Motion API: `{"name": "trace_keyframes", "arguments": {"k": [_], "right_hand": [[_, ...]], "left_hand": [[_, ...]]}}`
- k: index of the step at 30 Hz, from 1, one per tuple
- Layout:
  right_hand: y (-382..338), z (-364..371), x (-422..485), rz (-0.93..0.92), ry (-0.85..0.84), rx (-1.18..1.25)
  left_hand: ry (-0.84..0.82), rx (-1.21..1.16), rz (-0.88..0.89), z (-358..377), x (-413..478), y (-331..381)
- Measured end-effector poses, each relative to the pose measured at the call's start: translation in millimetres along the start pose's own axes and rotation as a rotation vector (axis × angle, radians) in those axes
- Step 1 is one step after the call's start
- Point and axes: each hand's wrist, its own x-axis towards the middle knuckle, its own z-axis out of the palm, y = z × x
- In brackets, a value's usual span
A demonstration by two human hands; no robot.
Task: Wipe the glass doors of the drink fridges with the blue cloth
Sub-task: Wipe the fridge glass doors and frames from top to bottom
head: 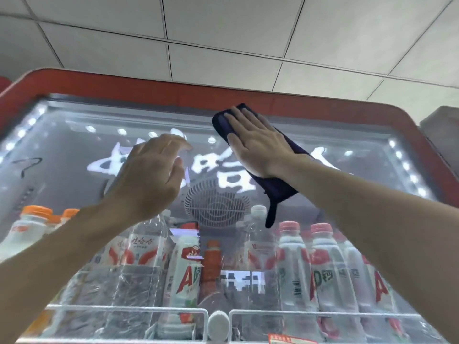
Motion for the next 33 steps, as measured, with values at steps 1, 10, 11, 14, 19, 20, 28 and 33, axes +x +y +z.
{"name": "trace_keyframes", "arguments": {"k": [1,10,11,14,19,20,28,33], "right_hand": [[-2.2,0.7,3.8,0.019,-0.004,0.006],[-91.0,17.3,-111.8,-0.293,-0.074,0.008],[-95.0,18.5,-123.0,-0.382,-0.099,0.0],[-83.0,14.1,-110.5,-0.49,-0.127,-0.027],[-58.4,5.9,-29.0,-0.164,-0.038,-0.03],[-55.0,4.7,-14.0,-0.094,-0.03,-0.019],[-90.2,8.5,-9.3,0.049,-0.038,0.013],[-150.1,28.2,-94.9,-0.454,-0.057,0.032]], "left_hand": [[-0.001,-0.006,-0.004,-0.4,-0.4,-0.6],[0.041,-0.126,-0.064,-30.0,-15.2,-16.9],[0.021,-0.088,-0.067,-34.4,-18.1,-24.7],[-0.055,-0.014,-0.043,-38.9,-25.1,-41.3],[-0.075,0.012,-0.011,-34.3,-30.4,-49.3],[-0.077,0.009,-0.017,-33.7,-30.0,-49.1],[-0.024,-0.084,-0.047,-42.5,-30.4,-51.9],[0.047,-0.068,-0.088,-57.9,-43.4,-78.0]]}}
